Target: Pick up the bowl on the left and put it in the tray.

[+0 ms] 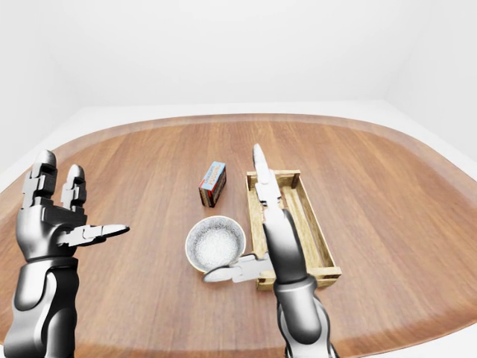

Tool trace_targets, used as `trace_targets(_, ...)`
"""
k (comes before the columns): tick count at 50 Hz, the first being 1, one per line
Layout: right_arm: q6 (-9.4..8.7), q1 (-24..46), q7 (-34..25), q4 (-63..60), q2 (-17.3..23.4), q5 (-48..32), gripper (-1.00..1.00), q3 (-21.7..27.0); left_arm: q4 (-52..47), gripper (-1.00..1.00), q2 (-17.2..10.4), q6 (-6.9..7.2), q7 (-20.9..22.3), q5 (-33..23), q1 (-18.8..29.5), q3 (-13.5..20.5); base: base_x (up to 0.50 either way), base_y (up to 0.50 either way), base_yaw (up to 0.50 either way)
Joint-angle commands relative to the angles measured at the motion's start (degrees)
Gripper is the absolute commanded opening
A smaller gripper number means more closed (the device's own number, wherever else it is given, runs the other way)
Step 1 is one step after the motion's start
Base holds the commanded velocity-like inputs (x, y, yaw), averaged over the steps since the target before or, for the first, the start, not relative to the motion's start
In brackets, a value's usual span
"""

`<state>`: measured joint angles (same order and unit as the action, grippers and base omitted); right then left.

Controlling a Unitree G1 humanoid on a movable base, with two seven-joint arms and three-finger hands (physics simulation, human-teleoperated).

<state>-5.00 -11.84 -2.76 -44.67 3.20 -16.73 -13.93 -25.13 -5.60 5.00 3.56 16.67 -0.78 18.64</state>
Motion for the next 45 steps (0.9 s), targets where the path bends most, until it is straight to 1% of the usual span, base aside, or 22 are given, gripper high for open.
trace_targets(1, 0.0, 5.1, -5.0, 2.9, 0.4, -11.1, 1.0, -4.8, 0.1, 1.0, -0.1, 0.0, 0.1, 0.1, 0.0, 0.2, 0.0, 0.0, 0.0)
trace_targets(6, 0.0, 4.9, -6.3, 4.7, -0.8, -13.4, 1.0, -5.1, 0.1, 1.0, 0.0, 0.0, -0.2, 0.0, 0.2, 0.0, 0.0, 0.0, 0.0)
trace_targets(12, 0.0, 4.7, -7.2, 6.8, -1.1, -17.3, 1.0, -7.0, -0.4, 1.0, -0.1, 0.0, -0.1, 0.2, 0.0, 0.2, 0.0, 0.0, 0.0)
trace_targets(15, 0.0, 5.1, -8.8, 8.4, -0.7, -21.6, 1.0, -8.7, -0.5, 1.0, 0.0, 0.0, -0.3, 0.1, 0.1, 0.1, 0.0, 0.0, 0.0)
trace_targets(25, 0.0, 3.7, -9.7, 12.3, -1.3, -25.0, 1.0, -9.3, -0.6, 1.0, -0.1, 0.0, -0.3, 0.3, 0.0, 0.3, 0.0, 0.0, 0.0)
trace_targets(26, 0.0, 2.0, -10.6, 20.6, 1.5, -31.4, 1.0, -14.0, 0.1, 1.0, -0.2, 0.0, -0.3, 0.2, 0.3, 0.5, 0.0, 0.0, 0.0)
trace_targets(31, 0.0, 1.0, -12.0, 21.6, 0.4, -33.7, 1.0, -13.2, 0.0, 1.0, -0.3, 0.0, -0.4, 0.3, 0.3, 0.5, 0.0, 0.0, 0.0)
trace_targets(37, 0.0, 0.5, -12.8, 21.4, -0.1, -34.9, 1.0, -13.1, -0.1, 1.0, -0.2, 0.0, -0.4, 0.2, 0.2, 0.3, 0.0, 0.0, 0.0)
trace_targets(45, 0.0, 0.0, -12.4, 22.4, -0.2, -36.3, 1.0, -13.1, -0.1, 1.0, -0.2, 0.0, -0.5, 0.3, 0.2, 0.4, 0.0, 0.0, 0.0)
